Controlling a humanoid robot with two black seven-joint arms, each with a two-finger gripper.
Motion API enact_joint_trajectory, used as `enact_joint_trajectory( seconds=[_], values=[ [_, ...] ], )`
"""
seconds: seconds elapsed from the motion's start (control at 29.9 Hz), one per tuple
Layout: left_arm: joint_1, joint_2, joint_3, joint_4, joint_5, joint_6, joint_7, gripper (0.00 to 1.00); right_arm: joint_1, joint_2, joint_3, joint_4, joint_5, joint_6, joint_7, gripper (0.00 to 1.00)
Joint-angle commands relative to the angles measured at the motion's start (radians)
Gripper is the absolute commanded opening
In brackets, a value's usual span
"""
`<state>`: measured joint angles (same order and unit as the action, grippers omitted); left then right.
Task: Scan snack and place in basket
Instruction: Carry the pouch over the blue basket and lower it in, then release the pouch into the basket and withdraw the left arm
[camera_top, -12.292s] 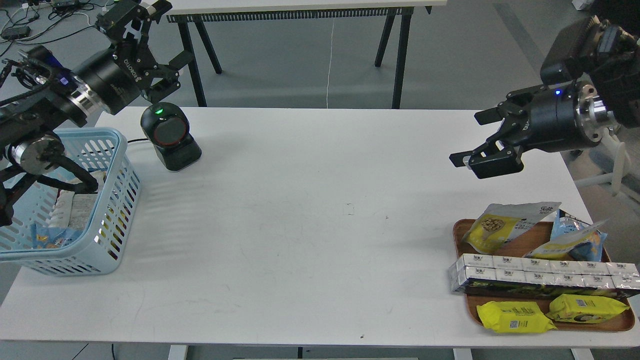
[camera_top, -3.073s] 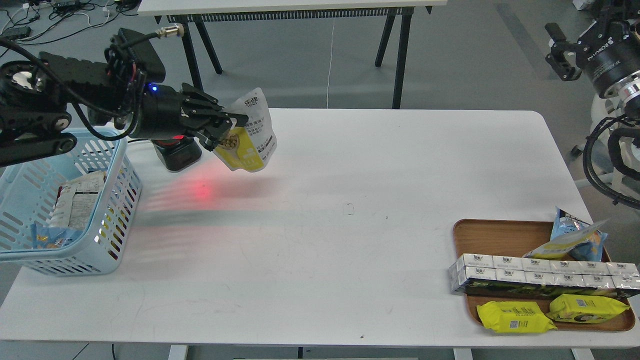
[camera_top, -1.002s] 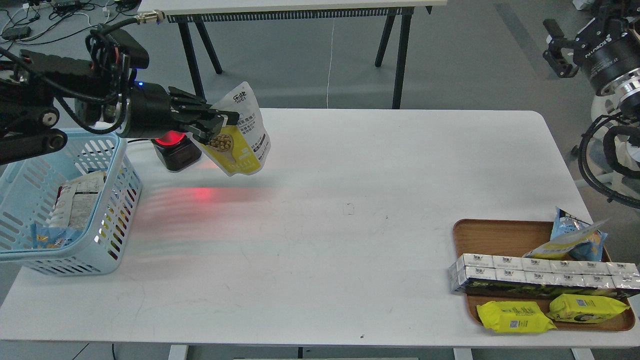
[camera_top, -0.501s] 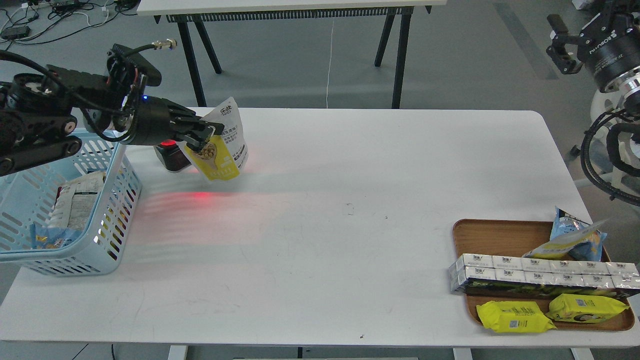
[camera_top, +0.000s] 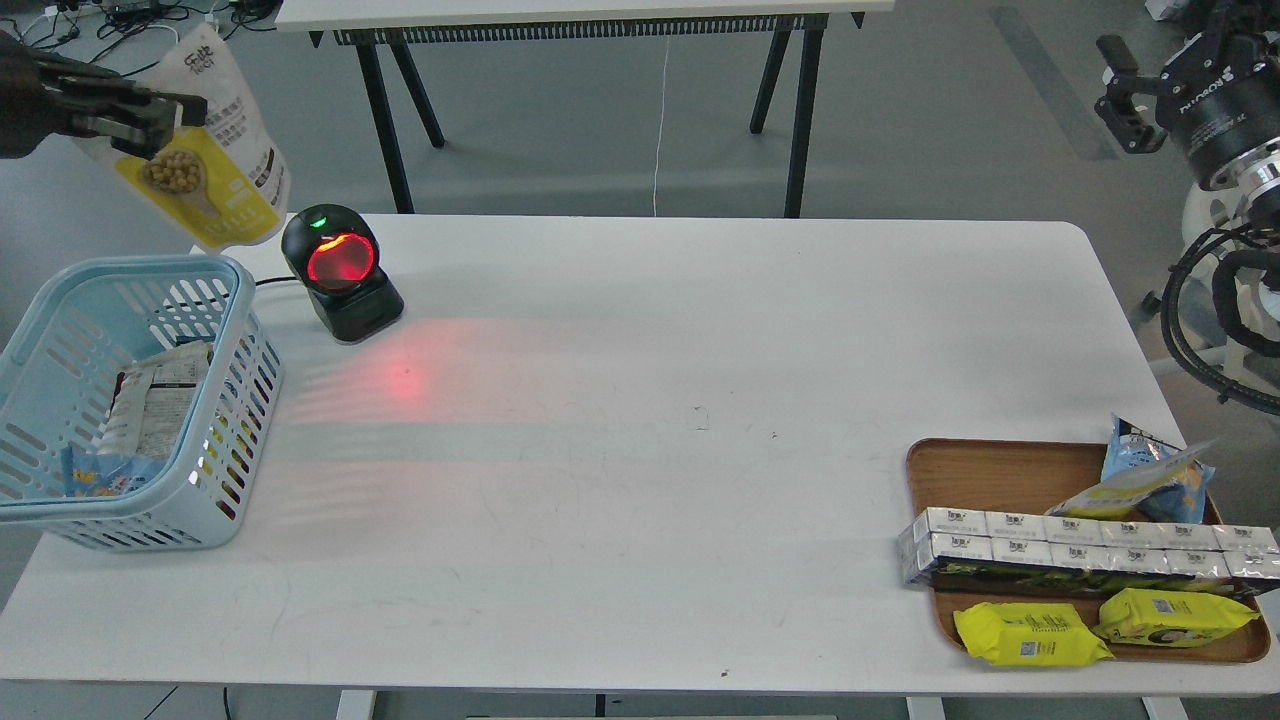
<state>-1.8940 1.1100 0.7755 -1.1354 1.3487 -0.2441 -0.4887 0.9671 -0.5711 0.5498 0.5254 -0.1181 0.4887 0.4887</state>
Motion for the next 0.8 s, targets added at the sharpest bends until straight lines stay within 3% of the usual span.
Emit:
enact_joint_trajectory(
  seconds=[0.0, 0.23, 0.6, 0.77],
  values=[
    [0.001, 0.063, 0.007, -0.003, 0.018, -0.004, 0.0, 0.0, 0.001, 0.0, 0.001, 0.002, 0.0, 0.0, 0.0, 0.98],
    [0.03, 0.157, 0.011, -0.003, 0.089, -0.011, 0.0, 0.01, 0.001, 0.0, -0.001, 0.002, 0.0, 0.0, 0.0, 0.98],
    [0.303, 0.157, -0.038, 0.014, 0.089, 0.035, 0.0, 0.01, 0.002, 0.0, 0.001, 0.002, 0.0, 0.0, 0.0, 0.98],
    [0.378, 0.154, -0.097, 0.017, 0.089, 0.032, 0.0, 0.09, 0.004, 0.0, 0.001, 0.002, 0.0, 0.0, 0.0, 0.98]
  ],
)
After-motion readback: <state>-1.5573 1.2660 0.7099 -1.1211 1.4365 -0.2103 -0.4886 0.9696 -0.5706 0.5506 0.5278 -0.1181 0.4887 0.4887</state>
